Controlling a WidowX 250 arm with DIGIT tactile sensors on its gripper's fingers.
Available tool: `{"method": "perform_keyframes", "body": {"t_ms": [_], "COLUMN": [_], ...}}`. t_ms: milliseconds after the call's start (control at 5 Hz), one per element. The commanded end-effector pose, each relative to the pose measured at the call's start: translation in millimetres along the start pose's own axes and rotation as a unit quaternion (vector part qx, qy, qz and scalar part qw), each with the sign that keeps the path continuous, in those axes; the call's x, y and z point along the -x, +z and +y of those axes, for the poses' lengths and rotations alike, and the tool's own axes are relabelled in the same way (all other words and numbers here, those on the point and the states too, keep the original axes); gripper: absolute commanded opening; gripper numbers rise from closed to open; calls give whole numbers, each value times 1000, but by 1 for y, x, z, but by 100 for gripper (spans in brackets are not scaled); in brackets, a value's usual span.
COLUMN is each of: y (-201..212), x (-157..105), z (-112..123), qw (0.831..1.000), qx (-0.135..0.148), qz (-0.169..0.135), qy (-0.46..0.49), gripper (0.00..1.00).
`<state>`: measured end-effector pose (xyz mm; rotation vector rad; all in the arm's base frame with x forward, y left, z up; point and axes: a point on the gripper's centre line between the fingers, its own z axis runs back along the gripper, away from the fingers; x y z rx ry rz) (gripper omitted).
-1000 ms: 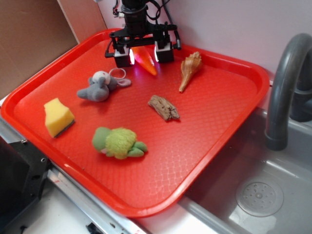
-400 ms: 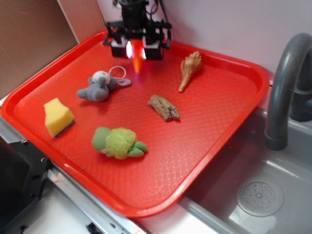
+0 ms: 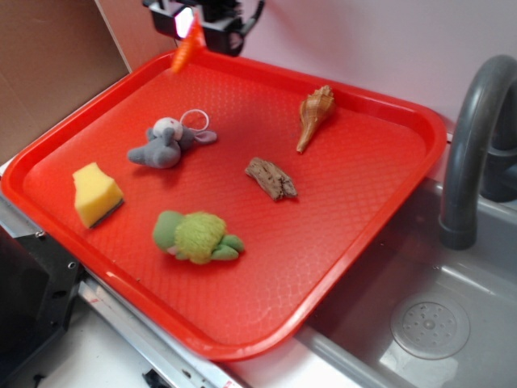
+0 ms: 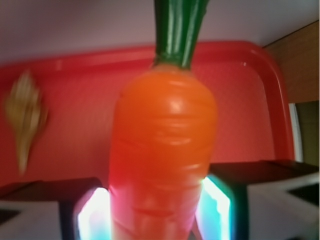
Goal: Grab the carrot.
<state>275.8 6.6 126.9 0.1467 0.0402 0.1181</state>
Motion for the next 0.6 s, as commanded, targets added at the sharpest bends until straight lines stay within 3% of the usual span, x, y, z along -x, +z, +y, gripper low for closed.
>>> {"method": "perform_keyframes", "body": {"t_ms": [0,200,400], "y": [56,72,80], "x": [34,41,37], "z": [-9,-11,0], "qw": [978,970,974], "qx": [15,49,29], "qz": [-52,-82,-96], "qy": [-200,-224,-204], "gripper": [0,0,3]}}
